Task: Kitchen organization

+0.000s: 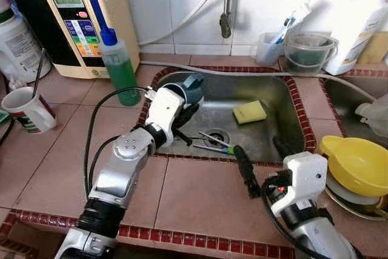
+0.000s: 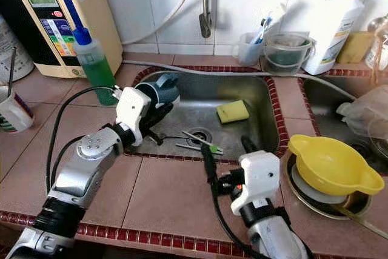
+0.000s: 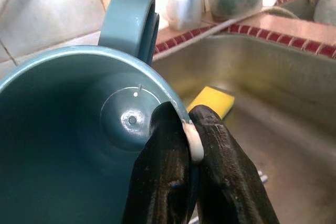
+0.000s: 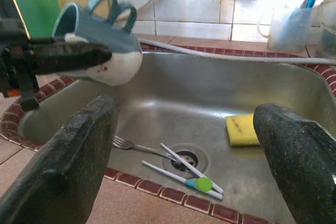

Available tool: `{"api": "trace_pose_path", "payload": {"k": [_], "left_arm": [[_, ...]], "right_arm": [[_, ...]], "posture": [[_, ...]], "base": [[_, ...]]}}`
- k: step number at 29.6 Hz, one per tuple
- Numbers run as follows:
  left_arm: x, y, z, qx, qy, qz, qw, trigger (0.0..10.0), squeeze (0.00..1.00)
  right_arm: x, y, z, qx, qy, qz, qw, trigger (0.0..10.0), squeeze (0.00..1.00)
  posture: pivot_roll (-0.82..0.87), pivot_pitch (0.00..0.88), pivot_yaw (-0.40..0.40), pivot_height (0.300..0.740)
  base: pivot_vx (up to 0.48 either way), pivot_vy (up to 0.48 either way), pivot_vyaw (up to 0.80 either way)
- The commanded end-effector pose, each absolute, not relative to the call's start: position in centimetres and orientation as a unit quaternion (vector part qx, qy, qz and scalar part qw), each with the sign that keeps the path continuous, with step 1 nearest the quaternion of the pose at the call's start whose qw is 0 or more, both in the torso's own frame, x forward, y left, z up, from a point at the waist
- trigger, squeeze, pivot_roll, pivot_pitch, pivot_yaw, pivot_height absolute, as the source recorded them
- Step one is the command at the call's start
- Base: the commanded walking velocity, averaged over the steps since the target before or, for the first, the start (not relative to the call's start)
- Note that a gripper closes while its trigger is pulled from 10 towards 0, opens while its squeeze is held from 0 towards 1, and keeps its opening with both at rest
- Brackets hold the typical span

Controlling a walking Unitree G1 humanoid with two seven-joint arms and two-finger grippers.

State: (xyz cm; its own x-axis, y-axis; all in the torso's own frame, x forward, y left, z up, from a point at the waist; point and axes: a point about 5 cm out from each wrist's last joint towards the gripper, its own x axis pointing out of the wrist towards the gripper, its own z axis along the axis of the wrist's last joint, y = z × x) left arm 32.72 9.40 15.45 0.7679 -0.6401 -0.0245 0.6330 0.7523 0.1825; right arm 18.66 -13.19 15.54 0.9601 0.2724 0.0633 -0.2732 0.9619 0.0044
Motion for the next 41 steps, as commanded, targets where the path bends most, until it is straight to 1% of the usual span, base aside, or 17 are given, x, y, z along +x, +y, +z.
{"api": "trace_pose_path", "payload": {"k": [1, 7, 19, 36, 37, 39, 40, 41], "left_arm": [[32.8, 9.6, 15.3, 0.111, -0.020, -0.345, 0.932, 10.0, 0.00], [33.0, 9.8, 14.7, 0.130, -0.013, -0.353, 0.926, 10.0, 0.00], [33.5, 10.0, 14.6, 0.139, -0.016, -0.362, 0.922, 10.0, 0.00], [34.0, 10.4, 14.9, 0.137, -0.021, -0.363, 0.921, 10.0, 0.00], [34.0, 10.3, 14.9, 0.128, -0.020, -0.367, 0.921, 10.0, 0.92], [33.9, 10.3, 14.9, 0.121, -0.020, -0.369, 0.921, 10.0, 0.92], [33.9, 10.3, 14.9, 0.119, -0.019, -0.370, 0.921, 10.0, 1.00], [33.9, 10.3, 14.9, 0.117, -0.018, -0.371, 0.921, 10.0, 1.00]], "right_arm": [[18.1, -12.9, 15.8, 0.014, -0.028, 0.151, 0.988, 10.0, 0.00], [17.3, -13.0, 15.7, 0.012, -0.016, 0.159, 0.987, 10.0, 0.00], [16.2, -13.3, 15.5, 0.013, 0.002, 0.158, 0.987, 10.0, 0.00], [15.9, -13.4, 15.4, 0.008, 0.007, 0.163, 0.987, 10.0, 0.00], [15.9, -13.4, 15.4, 0.008, 0.007, 0.164, 0.986, 10.0, 0.00], [15.9, -13.3, 15.4, 0.008, 0.007, 0.164, 0.986, 10.0, 0.00], [15.9, -13.4, 15.4, 0.008, 0.007, 0.164, 0.986, 10.0, 0.00], [15.9, -13.4, 15.4, 0.007, 0.007, 0.164, 0.986, 10.0, 0.00]], "posture": [[-0.25, 0.127, 0.082, 0.711], [-0.26, 0.142, 0.083, 0.711], [-0.27, 0.157, 0.089, 0.711], [-0.27, 0.159, 0.088, 0.711], [-0.27, 0.159, 0.087, 0.711], [-0.27, 0.159, 0.089, 0.711], [-0.27, 0.156, 0.087, 0.711], [-0.27, 0.155, 0.087, 0.711]], "base": [[0.000, 0.000, 0.00], [0.000, 0.000, 0.00], [0.000, 0.000, 0.00], [0.000, 0.000, 0.00], [0.000, 0.000, 0.00], [0.000, 0.000, 0.00], [0.000, 0.000, 0.00], [0.000, 0.000, 0.00]]}}
